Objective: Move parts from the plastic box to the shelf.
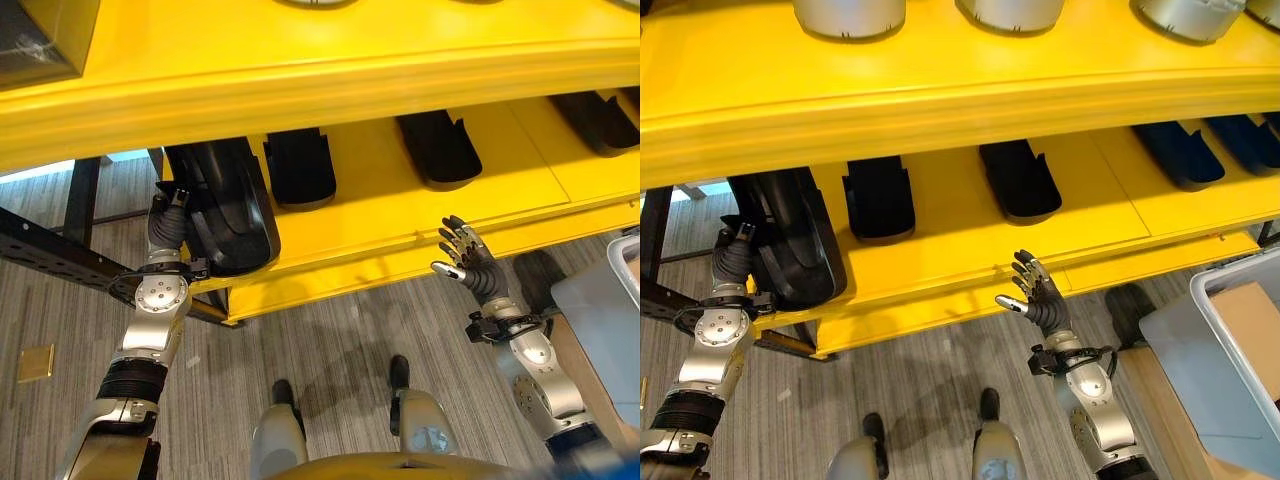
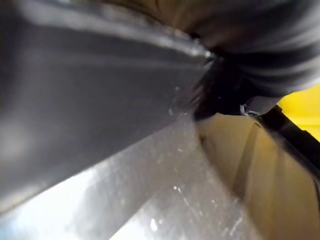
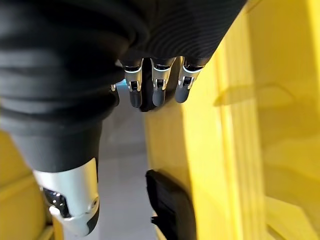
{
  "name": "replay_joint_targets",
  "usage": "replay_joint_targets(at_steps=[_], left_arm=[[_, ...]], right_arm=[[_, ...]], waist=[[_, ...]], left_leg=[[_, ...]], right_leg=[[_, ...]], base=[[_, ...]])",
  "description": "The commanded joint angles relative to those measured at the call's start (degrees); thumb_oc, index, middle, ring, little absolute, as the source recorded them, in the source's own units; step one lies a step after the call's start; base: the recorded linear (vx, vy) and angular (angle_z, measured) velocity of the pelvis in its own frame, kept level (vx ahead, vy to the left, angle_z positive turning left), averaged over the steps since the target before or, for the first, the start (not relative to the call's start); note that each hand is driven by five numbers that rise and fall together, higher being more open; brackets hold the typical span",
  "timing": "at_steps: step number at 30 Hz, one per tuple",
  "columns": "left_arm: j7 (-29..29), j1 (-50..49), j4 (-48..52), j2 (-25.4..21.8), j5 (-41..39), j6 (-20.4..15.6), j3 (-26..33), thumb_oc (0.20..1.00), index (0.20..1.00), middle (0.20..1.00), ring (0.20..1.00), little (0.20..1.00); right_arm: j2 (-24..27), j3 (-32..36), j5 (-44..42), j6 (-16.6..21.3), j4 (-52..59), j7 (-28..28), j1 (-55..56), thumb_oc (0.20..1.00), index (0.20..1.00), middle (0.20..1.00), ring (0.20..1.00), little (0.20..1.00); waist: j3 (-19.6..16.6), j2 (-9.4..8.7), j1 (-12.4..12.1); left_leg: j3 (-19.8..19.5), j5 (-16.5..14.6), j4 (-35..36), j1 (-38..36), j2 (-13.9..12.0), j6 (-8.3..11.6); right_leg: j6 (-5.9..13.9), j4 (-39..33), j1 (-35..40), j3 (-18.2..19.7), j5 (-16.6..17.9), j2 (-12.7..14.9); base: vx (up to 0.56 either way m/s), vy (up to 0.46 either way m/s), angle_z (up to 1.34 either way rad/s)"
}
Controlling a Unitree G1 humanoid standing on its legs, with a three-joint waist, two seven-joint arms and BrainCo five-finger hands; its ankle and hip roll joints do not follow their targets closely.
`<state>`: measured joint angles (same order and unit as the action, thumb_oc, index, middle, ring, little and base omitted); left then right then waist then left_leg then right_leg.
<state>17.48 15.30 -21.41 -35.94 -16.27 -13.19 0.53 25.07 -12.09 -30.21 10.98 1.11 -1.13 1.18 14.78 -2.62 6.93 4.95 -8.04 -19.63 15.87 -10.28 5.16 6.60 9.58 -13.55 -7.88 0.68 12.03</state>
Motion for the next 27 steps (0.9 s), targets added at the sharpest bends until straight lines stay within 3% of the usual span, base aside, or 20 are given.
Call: replay_joint_targets(at_steps=[1, 3, 14, 17, 20, 27], left_arm=[[2.57, 5.26, -2.5, -6.03, 1.01, -3.53, 0.78, 0.2, 0.2, 0.2, 0.2, 0.2], [3.45, 7.96, -4.93, -8.64, 5.68, -1.75, -1.09, 0.2, 0.2, 0.2, 0.2, 0.2], [1.96, 22.41, -14.89, -15.1, 3.87, 0.71, -9.29, 0.2, 0.2, 0.2, 0.2, 0.2], [1.96, 22.43, -14.9, -15.1, 3.87, 0.71, -9.3, 0.2, 0.2, 0.2, 0.2, 0.2], [0.24, 32.36, -22.94, -16.76, -0.52, 1.78, -14.97, 0.2, 0.2, 0.2, 0.2, 0.2], [-1.15, 37.27, -30.5, -16.19, -6.86, 2.9, -16.69, 0.2, 0.2, 0.2, 0.2, 0.2]], right_arm=[[0.95, 0.25, -2.02, 3.8, 2.88, -0.67, 0.02, 1.0, 1.0, 1.0, 1.0, 1.0], [1.24, -0.08, -2.19, 3.84, 2.79, -0.84, -0.33, 1.0, 1.0, 1.0, 1.0, 1.0], [1.85, -1.89, -3.12, 3.73, 2.55, -1.11, -1.8, 1.0, 1.0, 1.0, 1.0, 1.0], [1.85, -1.88, -3.12, 3.73, 2.55, -1.11, -1.8, 1.0, 1.0, 1.0, 1.0, 1.0], [2.36, -2.84, -4.02, 3.69, 2.73, -1.43, -1.83, 1.0, 1.0, 1.0, 1.0, 1.0], [2.74, -3.57, -5.01, 3.38, 3.23, -1.33, -0.91, 1.0, 1.0, 1.0, 1.0, 1.0]], waist=[[-3.83, -1.28, -0.05], [-3.69, -1.16, 0.27], [-2.06, -0.91, 0.05], [-2.06, -0.91, 0.05], [-1.94, -1.2, 0.33], [-2.75, -1.8, 0.48]], left_leg=[[-1.88, 1.56, -3.54, 2.19, -3.21, 1.93], [-2.13, 1.41, -4.6, 3.68, -2.97, 2.05], [-4.76, -0.83, -11.94, 10.89, -1.98, 1.47], [-4.76, -0.83, -11.95, 10.89, -1.99, 1.47], [-6.09, -0.86, -13.96, 14.47, -1.8, 1.16], [-7.31, -1.0, -15.86, 18.31, -2.08, 1.0]], right_leg=[[4.14, 7.63, -3.43, 2.73, 1.16, 6.38], [4.16, 8.27, -4.56, 2.86, 1.12, 6.48], [4.05, 14.25, -9.58, 3.62, -1.06, 7.39], [4.05, 14.25, -9.58, 3.62, -1.06, 7.39], [3.74, 16.03, -12.37, 3.53, -1.51, 6.9], [3.34, 17.86, -15.35, 3.29, -2.18, 6.32]], base=[[-0.07, 0.014, 0.07], [-0.08, 0.025, 0.07], [-0.05, 0.034, 0.08], [-0.01, 0.003, 0.06], [-0.07, 0.007, 0.04], [-0.02, -0.001, 0.08]])
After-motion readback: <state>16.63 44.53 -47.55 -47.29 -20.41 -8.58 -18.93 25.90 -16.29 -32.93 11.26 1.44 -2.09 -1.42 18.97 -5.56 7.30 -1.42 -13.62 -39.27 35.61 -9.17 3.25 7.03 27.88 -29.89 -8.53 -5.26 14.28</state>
